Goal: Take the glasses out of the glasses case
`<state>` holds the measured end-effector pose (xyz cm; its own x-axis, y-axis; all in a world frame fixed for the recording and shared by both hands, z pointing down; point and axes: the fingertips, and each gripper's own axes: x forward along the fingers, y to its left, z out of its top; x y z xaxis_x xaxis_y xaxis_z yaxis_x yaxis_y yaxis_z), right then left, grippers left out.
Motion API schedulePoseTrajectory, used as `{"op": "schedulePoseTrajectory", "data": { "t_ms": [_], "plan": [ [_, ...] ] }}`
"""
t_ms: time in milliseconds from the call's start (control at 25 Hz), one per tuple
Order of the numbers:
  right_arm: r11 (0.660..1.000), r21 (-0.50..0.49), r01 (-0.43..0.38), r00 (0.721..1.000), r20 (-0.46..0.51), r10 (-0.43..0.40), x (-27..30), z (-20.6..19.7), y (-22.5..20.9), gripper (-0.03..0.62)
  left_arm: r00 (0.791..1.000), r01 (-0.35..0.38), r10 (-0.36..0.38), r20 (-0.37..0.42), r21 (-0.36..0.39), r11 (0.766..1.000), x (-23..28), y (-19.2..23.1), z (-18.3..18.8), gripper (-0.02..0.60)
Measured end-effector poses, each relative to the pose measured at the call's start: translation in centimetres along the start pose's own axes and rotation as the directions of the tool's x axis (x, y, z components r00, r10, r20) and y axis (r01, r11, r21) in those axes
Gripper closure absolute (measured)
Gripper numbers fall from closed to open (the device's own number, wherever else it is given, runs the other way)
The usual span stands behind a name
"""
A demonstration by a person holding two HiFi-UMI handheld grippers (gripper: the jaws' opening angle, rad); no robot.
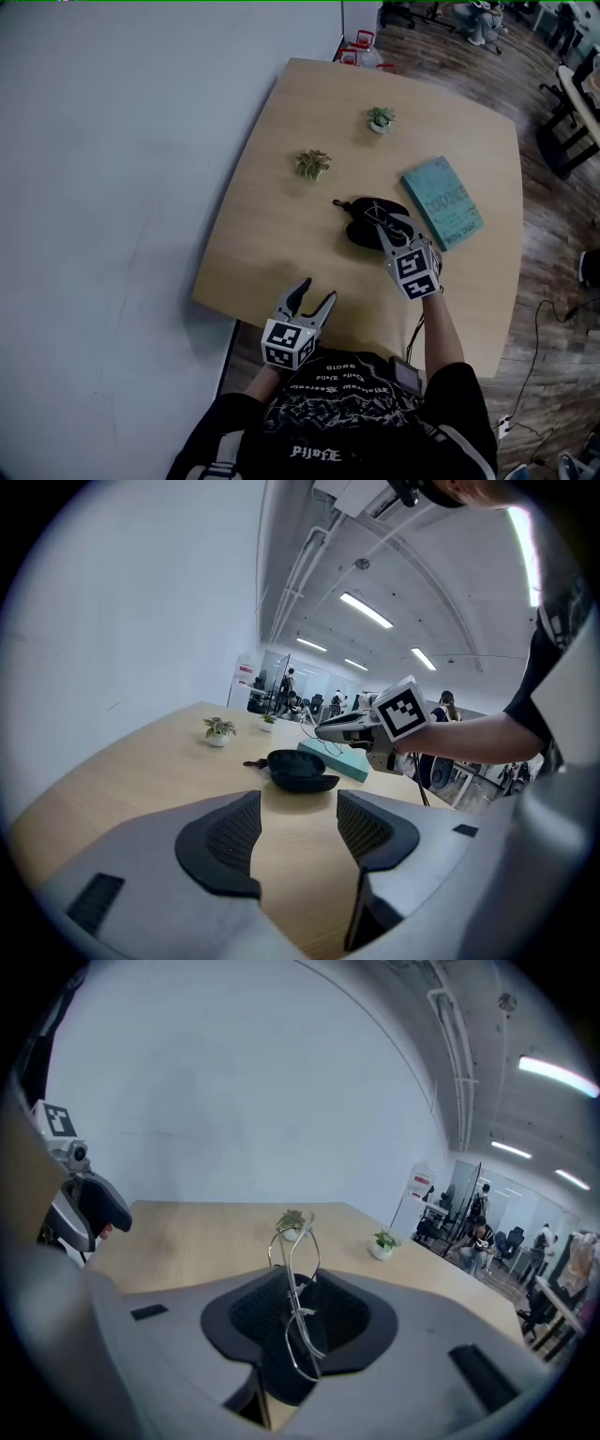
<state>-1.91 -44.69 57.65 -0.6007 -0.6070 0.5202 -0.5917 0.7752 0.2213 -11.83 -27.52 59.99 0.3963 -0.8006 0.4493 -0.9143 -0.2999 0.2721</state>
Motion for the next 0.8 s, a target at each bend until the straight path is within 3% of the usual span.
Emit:
{"op": "schedulePoseTrajectory", "data": {
  "t_ms": [440,800],
  "plan": [
    [0.995,0.026,0.095,0.988,0.122,-0.097,-7.6,4.0,2.0,0.493,0.996,0.038,-0.039,0.080,0.007,0.999,-2.2,-2.5,1.1,0.322],
    [0.977,0.169,0.128,0.972,0.173,-0.157,-13.7,2.1,4.8,0.493,0.987,0.093,-0.107,0.121,0.116,0.989,-3.7,-6.8,1.3,0.322]
  ]
}}
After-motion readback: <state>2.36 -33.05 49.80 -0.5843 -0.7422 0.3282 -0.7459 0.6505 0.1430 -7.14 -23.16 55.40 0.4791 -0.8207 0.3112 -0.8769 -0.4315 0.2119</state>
